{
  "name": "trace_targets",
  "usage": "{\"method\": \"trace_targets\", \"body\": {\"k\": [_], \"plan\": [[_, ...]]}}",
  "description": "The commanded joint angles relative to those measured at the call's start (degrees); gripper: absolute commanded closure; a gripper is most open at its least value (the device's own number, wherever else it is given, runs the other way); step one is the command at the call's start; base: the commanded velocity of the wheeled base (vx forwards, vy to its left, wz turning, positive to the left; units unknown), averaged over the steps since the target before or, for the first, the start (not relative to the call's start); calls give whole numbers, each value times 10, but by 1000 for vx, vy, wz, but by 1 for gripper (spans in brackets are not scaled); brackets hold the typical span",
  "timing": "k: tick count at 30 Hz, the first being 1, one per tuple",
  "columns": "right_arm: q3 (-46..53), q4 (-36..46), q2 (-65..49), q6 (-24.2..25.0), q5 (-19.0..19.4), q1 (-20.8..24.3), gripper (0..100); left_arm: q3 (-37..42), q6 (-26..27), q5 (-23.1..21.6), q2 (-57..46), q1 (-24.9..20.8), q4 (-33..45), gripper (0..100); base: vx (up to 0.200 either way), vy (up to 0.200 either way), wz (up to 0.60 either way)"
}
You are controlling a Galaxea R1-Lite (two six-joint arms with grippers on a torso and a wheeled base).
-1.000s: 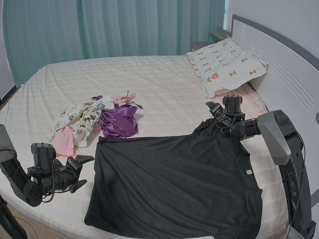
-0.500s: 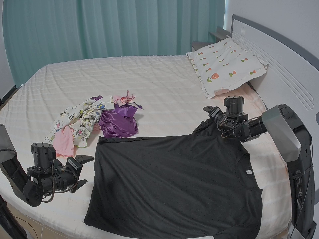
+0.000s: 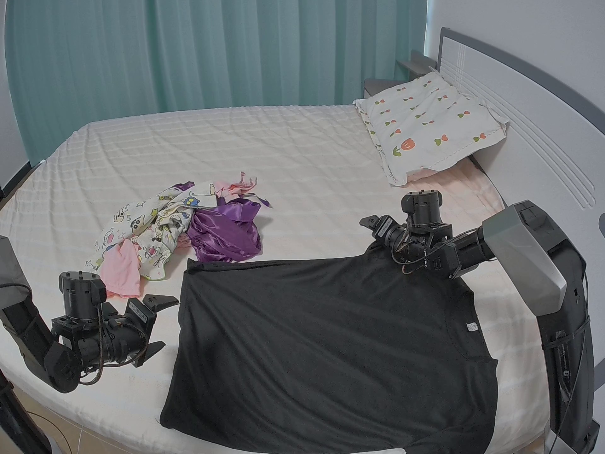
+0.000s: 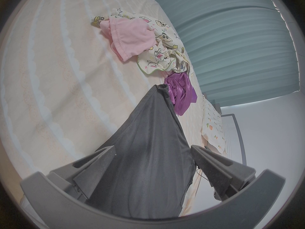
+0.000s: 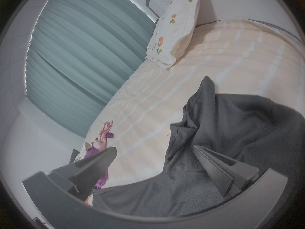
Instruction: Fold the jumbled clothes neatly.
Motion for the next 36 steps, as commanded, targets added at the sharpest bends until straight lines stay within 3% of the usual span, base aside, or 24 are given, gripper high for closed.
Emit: {"method": "trace_targets", "body": {"k": [1, 13, 18, 19, 25, 36], "plan": [[-15, 2, 13, -5, -4, 0, 0, 0, 0, 0, 1, 0, 0, 0, 0, 0, 0], [-118, 69, 58, -11, -43, 0, 0, 0, 0, 0, 1, 0, 0, 0, 0, 0, 0], [-135, 71, 76, -40, -59, 2, 0, -1, 0, 1, 0, 1, 0, 0, 0, 0, 0], [-136, 72, 77, -45, -62, 2, 100, -1, 0, 1, 0, 2, 0, 0, 0, 0, 0], [-137, 75, 82, -68, -66, 2, 100, -1, 0, 2, -1, 3, -1, 0, 0, 0, 0], [-139, 62, 67, -60, -66, 3, 100, -1, 0, 2, -1, 3, -1, 0, 0, 0, 0]]}}
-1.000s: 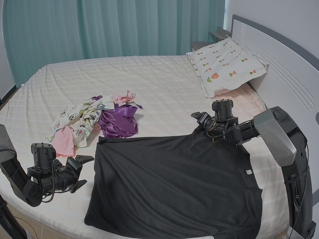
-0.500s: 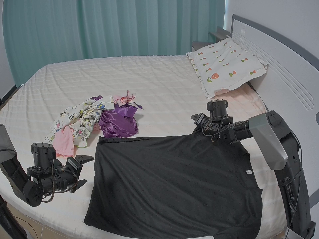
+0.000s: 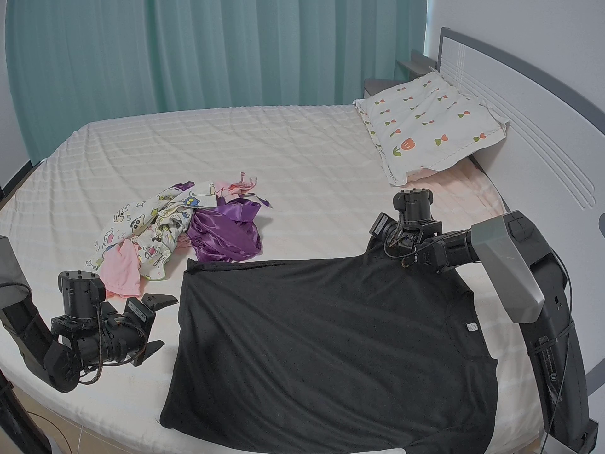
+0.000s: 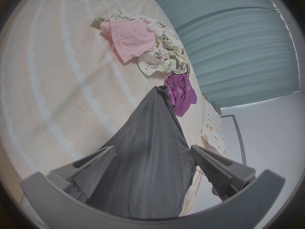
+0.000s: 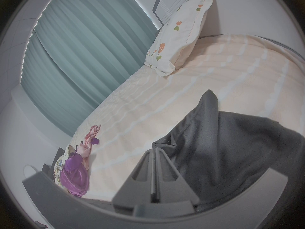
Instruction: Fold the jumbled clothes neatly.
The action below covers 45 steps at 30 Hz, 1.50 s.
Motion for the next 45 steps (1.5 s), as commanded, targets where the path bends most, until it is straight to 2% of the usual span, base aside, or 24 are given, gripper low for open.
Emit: {"method": "trace_targets", "body": {"k": [1, 8, 11, 12, 18, 21, 22, 23, 24, 25, 26, 28, 29, 31, 32, 34, 38, 45], "plan": [[0, -3, -5, 1, 1, 2, 100, 1, 0, 0, -1, 0, 0, 0, 0, 0, 0], [8, -1, -21, 1, -20, -1, 100, 1, -1, -1, 0, 0, 0, 0, 0, 0, 0], [57, -2, -59, 0, -21, -4, 100, 2, -1, -1, -3, 0, 0, 0, 0, 0, 0], [73, -5, -69, 1, -21, -4, 0, 2, -1, -1, -4, 0, 0, 0, 0, 0, 0], [222, -68, -164, 6, -12, -6, 0, 15, 0, -3, -12, 0, -6, 0, 0, 0, 0], [337, -119, -241, 34, 22, -12, 0, 31, 4, -3, -12, -1, -26, 0, 0, 0, 0], [337, -119, -241, 34, 22, -12, 0, 31, 4, -3, -12, -1, -26, 0, 0, 0, 0], [404, -132, -284, 45, 31, -12, 0, 40, 5, -5, -8, 0, -41, 0, 0, 0, 0], [404, -132, -284, 45, 31, -12, 0, 40, 5, -5, -8, 0, -41, 0, 0, 0, 0], [486, -145, -335, 62, 33, -10, 0, 51, 5, -4, -6, 1, -58, 0, 0, 0, 0], [522, -154, -358, 73, 33, -8, 0, 55, 6, -3, -8, 2, -65, 0, -200, 0, 0], [532, -157, -364, 75, 33, -8, 0, 56, 6, -3, -10, 2, -67, 0, -200, 0, 0], [621, -189, -414, 99, 35, -7, 0, 65, 8, -3, -16, 1, -80, 0, -200, 0, 0], [693, -221, -451, 110, 40, -8, 0, 69, 14, 0, -27, -1, -91, 0, -200, 0, 0], [693, -221, -451, 110, 40, -8, 0, 69, 14, 0, -27, -1, -91, 0, -200, 0, 0], [784, -271, -503, 111, 48, -13, 0, 70, 57, 2, -50, 10, -88, 0, -200, 0, 0], [865, -313, -546, 113, 53, -15, 0, 91, 76, 1, -70, 10, -80, 0, -200, 0, 0], [915, -322, -552, 168, 56, -10, 0, 141, 75, -4, -55, -15, -80, 0, -200, 0, 0]]}}
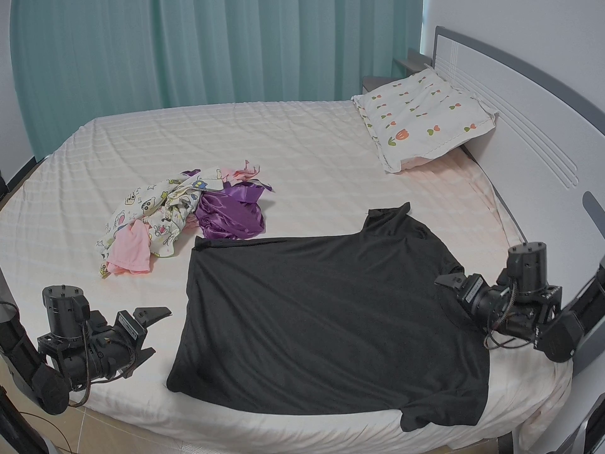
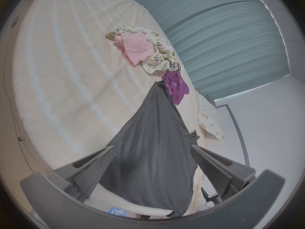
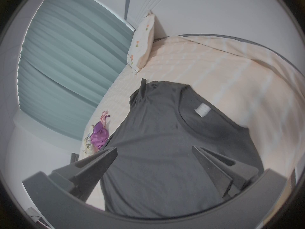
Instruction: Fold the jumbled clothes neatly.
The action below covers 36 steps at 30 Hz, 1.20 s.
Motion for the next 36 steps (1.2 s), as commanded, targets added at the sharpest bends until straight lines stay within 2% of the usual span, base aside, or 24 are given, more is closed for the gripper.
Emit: {"method": "trace_targets", "body": {"k": [1, 7, 10, 14, 19, 20, 22, 28, 36], "plan": [[102, -38, -91, 41, 10, 2, 0, 55, 17, -2, -10, -16, -6, 0, -200, 0, 0], [128, -39, -92, 41, 51, 2, 0, 57, 19, 5, 67, -22, -16, 0, -200, 0, 0], [128, -40, -95, 41, 53, -1, 0, 53, 12, 4, 88, -24, -44, 0, -200, 0, 0], [128, -39, -95, 40, 51, 2, 0, 37, 13, 9, 124, -29, -70, 0, 0, 0, 0], [128, -40, -93, 41, 53, 2, 0, -15, 11, 53, 176, -34, -75, 0, 0, 0, 0], [128, -40, -94, 41, 53, 2, 0, -42, 3, 74, 196, -47, -75, 0, 0, 0, 0], [128, -40, -93, 41, 53, 2, 0, -58, -10, 89, 204, -61, -75, 0, 0, 0, 0], [128, -40, -90, 42, 54, -1, 0, -118, -18, 99, 224, -73, -74, 0, 0, 0, 0], [125, -40, -86, 41, 54, -2, 0, -144, -16, 114, 254, -74, -76, 0, 0, 0, 0]]}}
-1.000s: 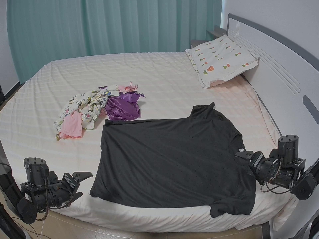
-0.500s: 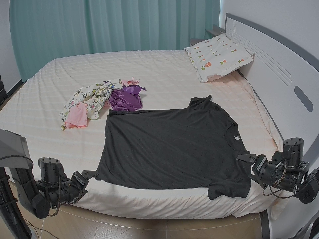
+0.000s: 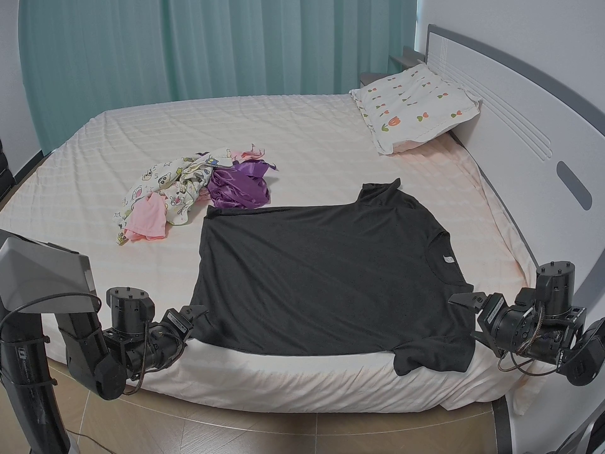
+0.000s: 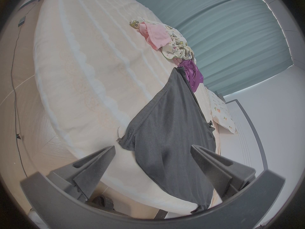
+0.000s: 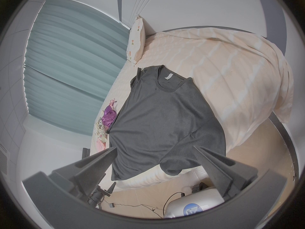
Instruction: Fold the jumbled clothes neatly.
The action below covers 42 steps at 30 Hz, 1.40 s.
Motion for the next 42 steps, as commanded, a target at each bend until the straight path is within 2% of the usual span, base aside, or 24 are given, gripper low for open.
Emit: {"method": "trace_targets", "body": {"k": [1, 2, 3, 8, 16, 25, 27, 30, 33, 38, 42], "plan": [[-1, 0, 4, 0, 0, -1, 0, -20, 1, 12, 31, 0, -1, 0, 0, 0, 0], [0, 0, 5, 0, 0, -1, 0, -21, 1, 16, 32, 0, -1, 0, 0, 0, 0], [0, 0, 5, 0, 0, -1, 0, -21, 1, 16, 32, 0, -1, 100, 0, 0, 0], [2, 0, 14, -2, -2, 0, 0, -27, 1, 21, 35, 0, -1, 100, 0, 0, 0], [11, 0, 31, -7, -5, -2, 0, 63, 0, 27, -8, 5, -6, 100, 0, 0, 0], [24, 0, 56, -27, -6, -6, 0, 68, 4, 26, -5, 30, -8, 100, 0, 0, 0], [27, -2, 95, -27, -5, -10, 0, 76, 1, 23, -3, 31, -9, 100, 0, 0, 0], [38, -34, 141, -27, -4, -15, 0, 77, 1, 20, -3, 29, -9, 100, 0, 0, 0], [61, -101, 187, -29, -3, -19, 0, 77, -1, 19, -3, 30, -9, 100, 0, 0, 0], [108, -228, 243, -66, 13, -48, 0, 76, -1, 18, -3, 30, -10, 100, 0, 0, 0], [125, -272, 258, -91, 22, -71, 0, 74, -1, 16, -3, 30, -10, 100, 0, 0, 0]]}}
